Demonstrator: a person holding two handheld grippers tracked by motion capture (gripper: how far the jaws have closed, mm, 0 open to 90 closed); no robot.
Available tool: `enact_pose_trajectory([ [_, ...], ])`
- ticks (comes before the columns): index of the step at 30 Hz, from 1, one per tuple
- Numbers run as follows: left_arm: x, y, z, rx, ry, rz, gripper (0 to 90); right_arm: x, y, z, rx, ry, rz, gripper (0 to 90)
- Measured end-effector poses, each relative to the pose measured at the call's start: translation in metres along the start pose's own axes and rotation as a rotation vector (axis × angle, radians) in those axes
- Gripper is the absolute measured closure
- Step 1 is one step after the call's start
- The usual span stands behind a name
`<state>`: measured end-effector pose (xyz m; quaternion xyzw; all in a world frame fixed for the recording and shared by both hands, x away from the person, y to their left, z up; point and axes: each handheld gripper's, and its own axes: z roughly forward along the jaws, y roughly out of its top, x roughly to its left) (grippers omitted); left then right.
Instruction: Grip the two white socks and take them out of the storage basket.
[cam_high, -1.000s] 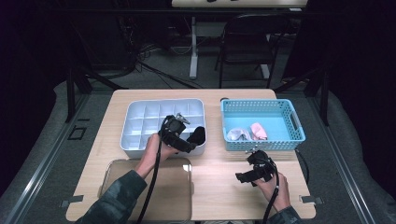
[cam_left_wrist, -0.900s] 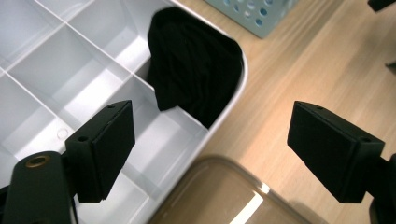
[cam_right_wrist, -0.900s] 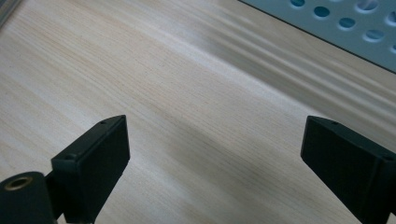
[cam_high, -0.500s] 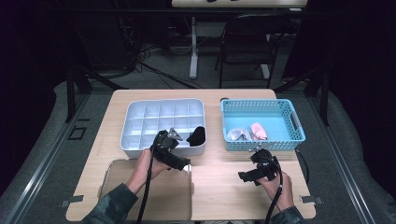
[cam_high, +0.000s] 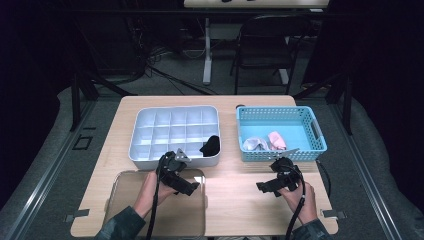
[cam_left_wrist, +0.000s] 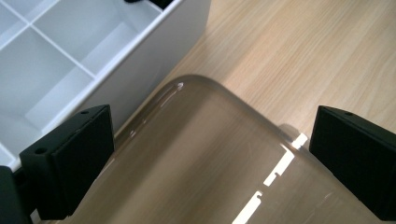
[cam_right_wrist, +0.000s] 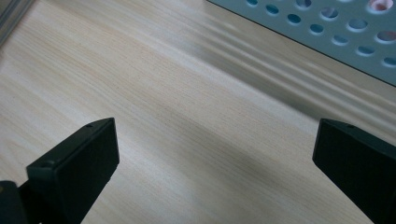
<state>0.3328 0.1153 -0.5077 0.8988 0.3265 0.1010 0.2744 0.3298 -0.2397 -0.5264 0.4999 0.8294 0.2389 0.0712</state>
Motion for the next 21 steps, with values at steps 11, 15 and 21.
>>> enact_pose_trajectory([
  [11,-0.008,-0.025,0.0,-0.015,-0.003,-0.016,0.2,0.003,0.005,-0.01,0.017,0.039,0.003,0.0],
  [15,-0.009,-0.029,-0.001,-0.025,0.003,-0.012,0.2,0.003,0.01,-0.019,0.004,0.039,-0.004,0.0],
  [21,-0.008,-0.028,0.001,-0.028,-0.004,-0.003,0.2,-0.001,0.02,-0.029,-0.005,0.051,-0.022,0.0],
])
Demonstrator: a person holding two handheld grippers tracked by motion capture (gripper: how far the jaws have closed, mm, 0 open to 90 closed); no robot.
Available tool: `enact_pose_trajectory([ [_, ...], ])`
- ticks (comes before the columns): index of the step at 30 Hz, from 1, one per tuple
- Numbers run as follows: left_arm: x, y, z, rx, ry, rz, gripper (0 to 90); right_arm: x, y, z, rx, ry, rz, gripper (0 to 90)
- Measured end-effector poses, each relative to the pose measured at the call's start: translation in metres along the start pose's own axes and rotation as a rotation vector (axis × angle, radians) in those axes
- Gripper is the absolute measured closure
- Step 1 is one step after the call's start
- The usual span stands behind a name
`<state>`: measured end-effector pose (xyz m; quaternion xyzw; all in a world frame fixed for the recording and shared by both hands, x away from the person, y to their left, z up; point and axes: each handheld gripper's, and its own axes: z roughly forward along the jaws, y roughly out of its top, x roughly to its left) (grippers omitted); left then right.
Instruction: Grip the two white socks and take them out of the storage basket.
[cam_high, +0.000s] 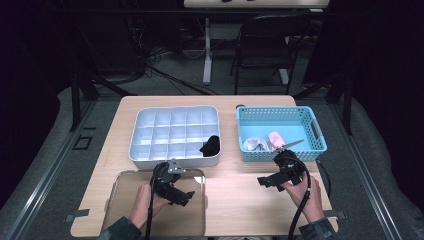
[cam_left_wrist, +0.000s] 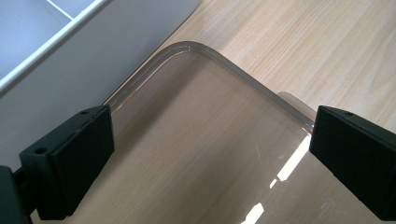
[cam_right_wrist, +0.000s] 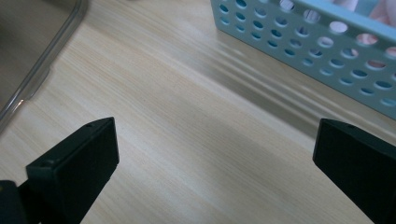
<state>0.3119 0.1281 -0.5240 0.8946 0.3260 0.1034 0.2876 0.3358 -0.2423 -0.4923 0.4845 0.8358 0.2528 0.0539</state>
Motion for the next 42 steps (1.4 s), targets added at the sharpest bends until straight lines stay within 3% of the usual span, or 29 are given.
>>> enact_pose_trajectory([
  [3,-0.001,0.001,0.002,0.003,-0.004,0.004,0.2,-0.001,0.009,-0.005,-0.024,0.017,0.009,0.0],
  [13,-0.002,0.002,0.005,0.013,-0.019,0.023,0.2,-0.016,0.043,-0.016,-0.05,0.009,0.022,0.0],
  [17,-0.003,0.003,0.006,0.015,-0.02,0.034,0.2,-0.022,0.058,-0.014,-0.034,-0.009,0.023,0.0],
  [27,-0.003,0.005,0.007,0.002,-0.026,0.041,0.2,-0.037,0.092,0.007,0.007,-0.011,0.069,3.0],
  [33,-0.004,0.006,0.009,0.01,-0.03,0.044,0.2,-0.045,0.107,0.023,0.056,-0.031,0.078,14.6],
  [37,-0.003,0.005,0.009,0.015,-0.03,0.047,0.2,-0.052,0.114,0.037,0.077,-0.036,0.119,18.3],
  [42,-0.004,0.005,0.009,0.015,-0.031,0.049,0.2,-0.056,0.121,0.054,0.132,-0.052,0.129,20.9],
])
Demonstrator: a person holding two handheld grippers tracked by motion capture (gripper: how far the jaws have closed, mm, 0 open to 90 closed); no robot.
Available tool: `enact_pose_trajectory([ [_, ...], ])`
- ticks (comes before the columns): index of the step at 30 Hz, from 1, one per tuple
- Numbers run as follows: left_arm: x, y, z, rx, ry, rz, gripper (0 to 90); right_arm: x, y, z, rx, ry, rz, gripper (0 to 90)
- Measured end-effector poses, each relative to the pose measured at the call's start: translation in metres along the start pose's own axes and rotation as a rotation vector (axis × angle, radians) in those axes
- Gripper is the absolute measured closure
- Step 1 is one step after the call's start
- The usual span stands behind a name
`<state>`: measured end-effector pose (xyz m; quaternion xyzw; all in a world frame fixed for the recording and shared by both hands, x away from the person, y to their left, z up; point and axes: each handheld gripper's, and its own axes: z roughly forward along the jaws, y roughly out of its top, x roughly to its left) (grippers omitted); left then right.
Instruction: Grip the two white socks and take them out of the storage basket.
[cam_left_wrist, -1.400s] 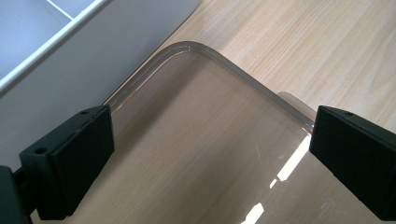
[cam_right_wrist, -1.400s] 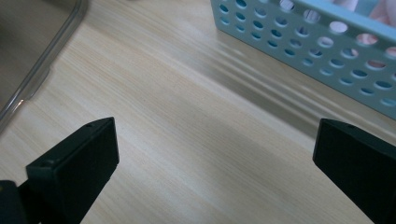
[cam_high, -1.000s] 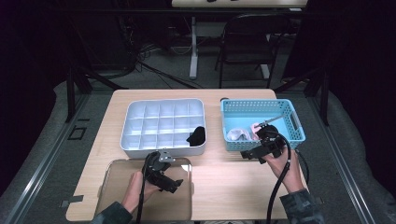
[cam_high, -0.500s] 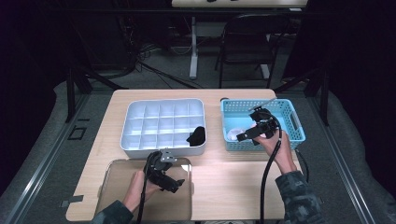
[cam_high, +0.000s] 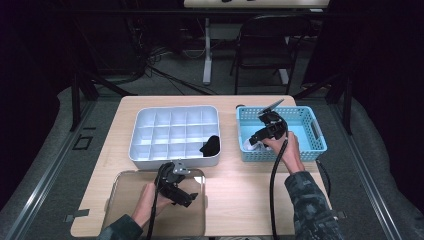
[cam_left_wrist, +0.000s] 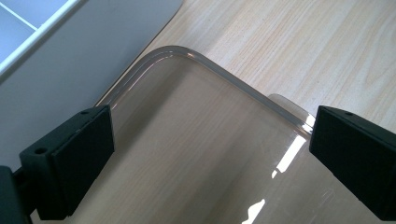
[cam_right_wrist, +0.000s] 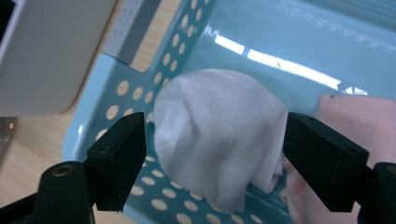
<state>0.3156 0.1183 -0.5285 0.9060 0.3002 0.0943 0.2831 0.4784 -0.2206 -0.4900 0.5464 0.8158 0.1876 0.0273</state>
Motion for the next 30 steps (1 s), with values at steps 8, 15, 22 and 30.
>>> enact_pose_trajectory([
  [8,0.0,0.0,0.0,0.003,0.0,0.004,0.2,0.001,0.009,0.026,0.068,-0.029,0.045,20.9],
  [15,-0.001,0.0,0.001,0.005,-0.002,0.006,0.2,0.0,0.01,0.031,0.105,-0.054,0.07,38.9],
  [22,-0.001,0.0,0.001,0.008,-0.002,0.006,0.2,0.0,0.007,0.031,0.104,-0.052,0.091,53.1],
  [30,-0.002,0.001,0.002,0.011,-0.001,0.016,0.2,0.001,0.005,0.021,0.083,-0.052,0.062,58.9],
])
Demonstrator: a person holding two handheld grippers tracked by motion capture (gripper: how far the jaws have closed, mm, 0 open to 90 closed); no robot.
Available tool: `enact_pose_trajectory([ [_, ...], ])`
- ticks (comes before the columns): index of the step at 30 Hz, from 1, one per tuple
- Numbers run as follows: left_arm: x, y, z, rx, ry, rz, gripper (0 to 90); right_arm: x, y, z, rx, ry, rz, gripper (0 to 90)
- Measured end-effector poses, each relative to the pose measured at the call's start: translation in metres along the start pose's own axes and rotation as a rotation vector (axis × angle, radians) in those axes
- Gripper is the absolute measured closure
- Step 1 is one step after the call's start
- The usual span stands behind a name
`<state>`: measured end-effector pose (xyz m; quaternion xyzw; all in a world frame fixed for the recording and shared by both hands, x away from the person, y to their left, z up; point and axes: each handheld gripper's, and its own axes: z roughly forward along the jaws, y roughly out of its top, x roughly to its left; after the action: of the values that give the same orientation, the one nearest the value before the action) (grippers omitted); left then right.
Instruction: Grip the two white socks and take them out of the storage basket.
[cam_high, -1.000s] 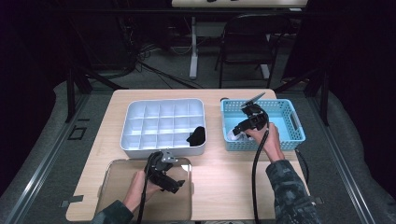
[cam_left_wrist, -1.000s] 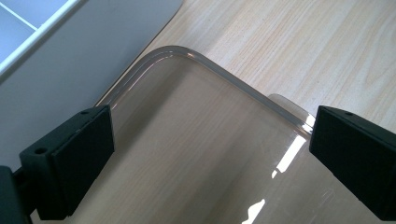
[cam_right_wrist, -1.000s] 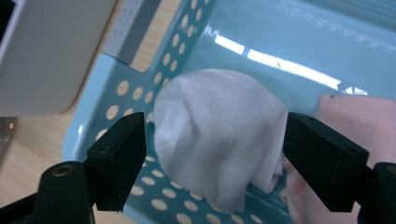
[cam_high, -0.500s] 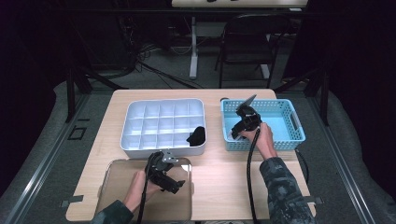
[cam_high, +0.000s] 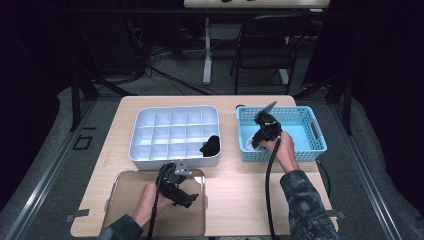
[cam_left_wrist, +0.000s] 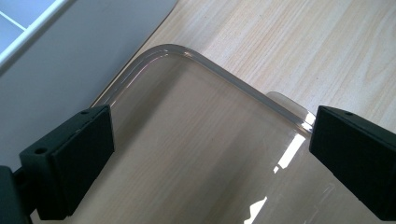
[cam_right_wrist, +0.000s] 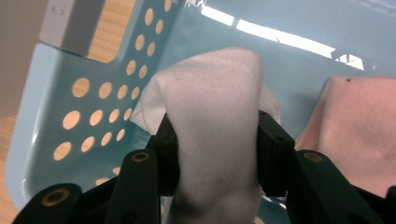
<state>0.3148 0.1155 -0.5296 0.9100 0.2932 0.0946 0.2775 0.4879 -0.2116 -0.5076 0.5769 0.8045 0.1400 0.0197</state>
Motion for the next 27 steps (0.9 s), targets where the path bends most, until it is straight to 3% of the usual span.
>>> enact_pose_trajectory([
  [9,-0.001,0.001,0.001,-0.002,-0.003,0.004,0.2,-0.001,0.001,-0.014,-0.042,-0.01,-0.003,58.9],
  [27,-0.002,0.001,0.005,0.004,-0.009,0.011,0.2,0.007,0.004,-0.064,-0.126,-0.033,-0.046,58.9],
])
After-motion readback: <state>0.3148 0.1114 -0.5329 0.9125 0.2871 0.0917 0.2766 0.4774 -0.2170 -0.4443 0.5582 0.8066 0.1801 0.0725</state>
